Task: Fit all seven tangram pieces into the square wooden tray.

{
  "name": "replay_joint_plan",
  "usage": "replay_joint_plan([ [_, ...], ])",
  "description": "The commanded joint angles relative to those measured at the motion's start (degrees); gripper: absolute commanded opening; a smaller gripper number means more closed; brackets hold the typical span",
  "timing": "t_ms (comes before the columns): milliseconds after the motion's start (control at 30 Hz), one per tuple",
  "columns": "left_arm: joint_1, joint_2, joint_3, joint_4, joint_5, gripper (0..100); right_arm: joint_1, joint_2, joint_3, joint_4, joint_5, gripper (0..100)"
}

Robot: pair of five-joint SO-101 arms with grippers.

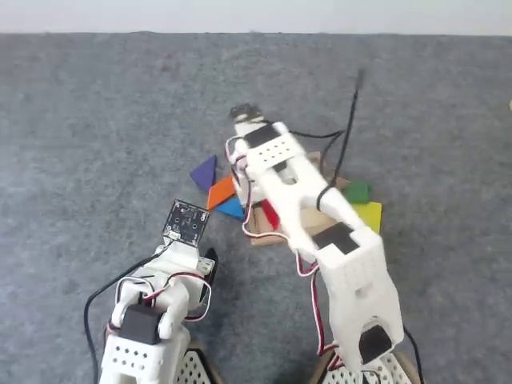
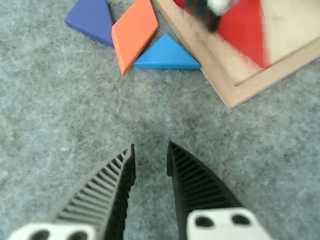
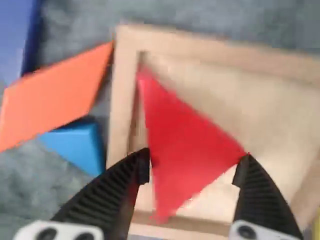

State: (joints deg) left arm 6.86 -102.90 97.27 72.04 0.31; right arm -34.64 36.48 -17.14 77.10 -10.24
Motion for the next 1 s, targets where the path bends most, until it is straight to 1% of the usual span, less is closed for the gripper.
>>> replay_joint_plan([
  [0, -0.2, -1.2, -0.8, 0.3, 0.5, 10, -2.4, -0.9, -0.8, 0.0, -0.9, 27.7],
  [100, -0.2, -1.2, -0.8, 0.3, 0.5, 10, -2.2, -2.1, -0.8, 0.1, -0.8, 27.7],
  [300, -0.2, -1.2, -0.8, 0.3, 0.5, 10, 2.5, -10.2, -0.5, 2.4, -0.5, 27.7],
  [500, -0.2, -1.2, -0.8, 0.3, 0.5, 10, 3.0, -17.5, -0.3, 5.0, 1.3, 27.7],
  [600, -0.2, -1.2, -0.8, 0.3, 0.5, 10, 5.6, -17.4, 3.0, 3.1, 1.5, 27.7],
  [800, -0.2, -1.2, -0.8, 0.3, 0.5, 10, 13.6, -13.0, 7.3, -2.6, 2.5, 27.7],
  [967, -0.2, -1.2, -0.8, 0.3, 0.5, 10, 14.2, -10.3, 7.3, -4.7, 4.0, 27.7],
])
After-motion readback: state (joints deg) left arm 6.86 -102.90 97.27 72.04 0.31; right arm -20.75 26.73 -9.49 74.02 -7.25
